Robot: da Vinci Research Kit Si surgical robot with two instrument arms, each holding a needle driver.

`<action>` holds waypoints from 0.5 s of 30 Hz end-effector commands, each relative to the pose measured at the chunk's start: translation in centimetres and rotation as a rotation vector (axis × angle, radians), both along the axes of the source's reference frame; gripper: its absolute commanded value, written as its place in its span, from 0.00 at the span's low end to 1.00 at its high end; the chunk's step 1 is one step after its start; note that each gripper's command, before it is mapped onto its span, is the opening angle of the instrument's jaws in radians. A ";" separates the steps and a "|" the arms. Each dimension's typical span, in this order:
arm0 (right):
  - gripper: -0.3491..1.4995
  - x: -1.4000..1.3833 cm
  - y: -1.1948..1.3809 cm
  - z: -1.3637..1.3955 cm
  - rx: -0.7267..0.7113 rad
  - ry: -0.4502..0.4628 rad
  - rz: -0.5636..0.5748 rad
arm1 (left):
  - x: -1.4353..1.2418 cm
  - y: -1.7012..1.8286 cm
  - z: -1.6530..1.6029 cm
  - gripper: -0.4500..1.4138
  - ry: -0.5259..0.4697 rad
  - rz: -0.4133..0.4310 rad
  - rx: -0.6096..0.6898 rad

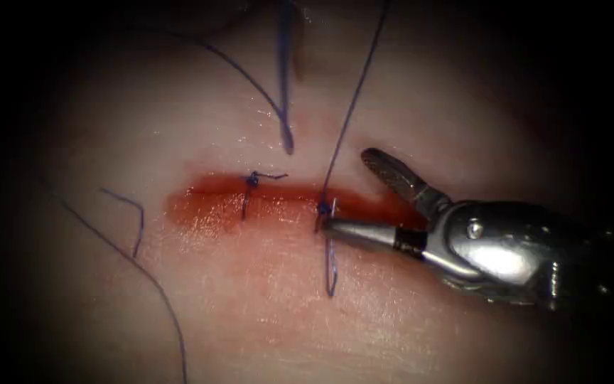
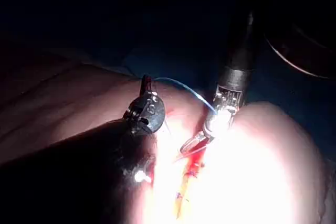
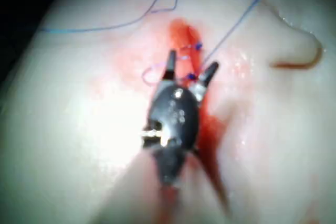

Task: Wound Closure

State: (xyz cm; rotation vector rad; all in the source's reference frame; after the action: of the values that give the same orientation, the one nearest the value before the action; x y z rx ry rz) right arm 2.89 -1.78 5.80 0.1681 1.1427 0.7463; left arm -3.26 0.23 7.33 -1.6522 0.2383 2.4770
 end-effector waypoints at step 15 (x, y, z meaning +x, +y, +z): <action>0.86 0.26 0.16 -0.01 0.035 0.100 0.023 | -0.02 -0.03 0.14 0.00 -0.004 0.006 -0.007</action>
State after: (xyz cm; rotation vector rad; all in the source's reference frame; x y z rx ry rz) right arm 3.12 -1.57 5.78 0.2165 1.2207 0.7869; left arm -3.22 0.22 7.41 -1.6628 0.2433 2.4802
